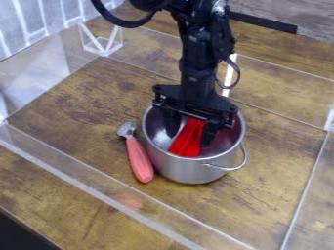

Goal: Remove the red object from the silver pot and put it on the table

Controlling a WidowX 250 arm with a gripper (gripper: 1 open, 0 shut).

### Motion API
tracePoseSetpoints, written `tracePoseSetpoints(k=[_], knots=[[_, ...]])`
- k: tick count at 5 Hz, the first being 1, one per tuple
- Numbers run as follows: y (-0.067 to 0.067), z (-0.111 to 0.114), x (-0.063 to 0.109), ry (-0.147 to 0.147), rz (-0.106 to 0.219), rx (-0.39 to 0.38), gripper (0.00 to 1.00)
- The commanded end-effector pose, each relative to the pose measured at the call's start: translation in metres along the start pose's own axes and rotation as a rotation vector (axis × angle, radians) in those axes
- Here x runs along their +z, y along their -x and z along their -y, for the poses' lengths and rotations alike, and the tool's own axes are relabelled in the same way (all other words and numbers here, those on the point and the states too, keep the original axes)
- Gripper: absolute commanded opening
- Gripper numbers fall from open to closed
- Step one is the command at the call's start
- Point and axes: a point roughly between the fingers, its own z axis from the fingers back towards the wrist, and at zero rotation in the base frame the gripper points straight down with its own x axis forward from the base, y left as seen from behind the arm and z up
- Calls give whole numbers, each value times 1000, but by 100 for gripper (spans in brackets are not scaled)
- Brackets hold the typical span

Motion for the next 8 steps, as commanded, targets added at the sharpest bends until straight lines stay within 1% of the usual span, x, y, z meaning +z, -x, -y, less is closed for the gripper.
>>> tracePoseSetpoints(k=[1,2,4,5,6,7,8], knots=[[-4,3,9,9,31,-7,0],[-6,-1,21,8,31,-4,0],[-15,-8,52,45,53,21,0],[-20,-14,74,63,76,36,0],[-30,-29,100,90,101,66,0],[-28,-26,96,95,98,69,100],[-19,-15,85,91,83,58,100]])
